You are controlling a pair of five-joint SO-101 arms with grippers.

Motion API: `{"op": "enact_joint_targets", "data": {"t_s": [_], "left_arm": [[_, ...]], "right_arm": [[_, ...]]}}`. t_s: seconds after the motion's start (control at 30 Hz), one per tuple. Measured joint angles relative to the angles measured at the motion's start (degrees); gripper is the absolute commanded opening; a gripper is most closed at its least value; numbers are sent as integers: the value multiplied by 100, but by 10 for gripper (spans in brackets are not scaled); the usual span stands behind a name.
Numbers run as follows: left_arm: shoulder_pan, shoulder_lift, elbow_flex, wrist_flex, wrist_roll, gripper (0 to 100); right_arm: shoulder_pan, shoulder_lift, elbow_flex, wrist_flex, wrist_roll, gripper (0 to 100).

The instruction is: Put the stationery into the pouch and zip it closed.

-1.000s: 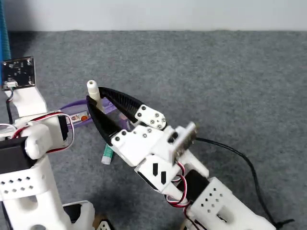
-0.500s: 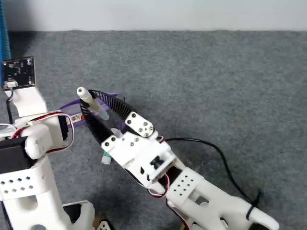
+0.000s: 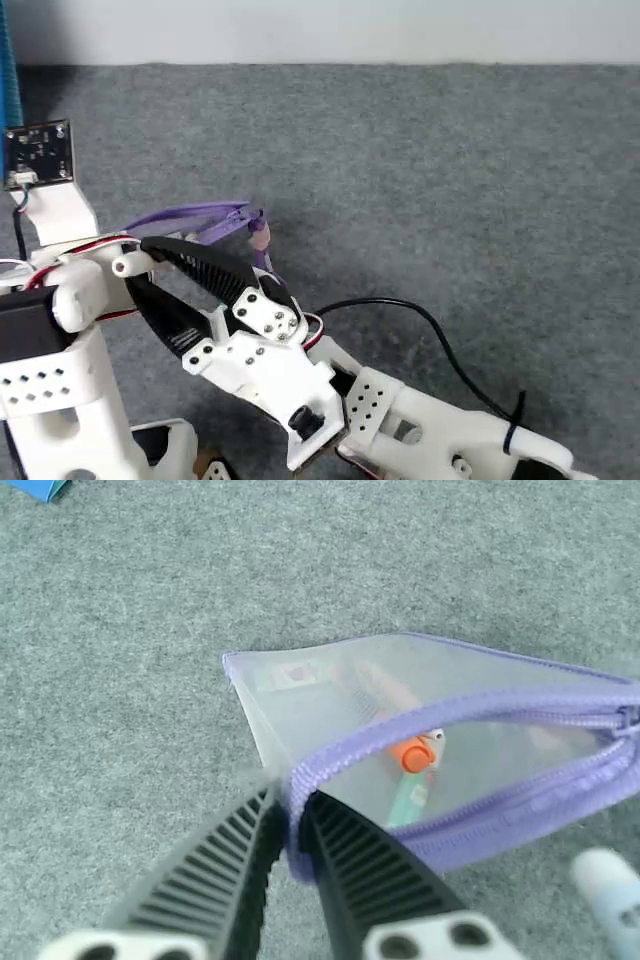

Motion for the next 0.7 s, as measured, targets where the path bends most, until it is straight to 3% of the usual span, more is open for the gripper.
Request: {"op": "enact_joint_targets", "data": {"t_s": [0.2, 0.37, 0.57, 0.7], "left_arm": [[0, 0, 0, 0, 0, 13], [0, 62, 9, 0, 18, 13], [9, 62, 18, 0, 0, 13], [9, 62, 18, 0, 0, 13]], "right_arm": [[237, 659, -70, -35, -9, 8], [642, 1275, -88, -396, -615, 8], [862, 1275, 695, -404, -730, 9], [879, 853, 1222, 141, -738, 32]]}}
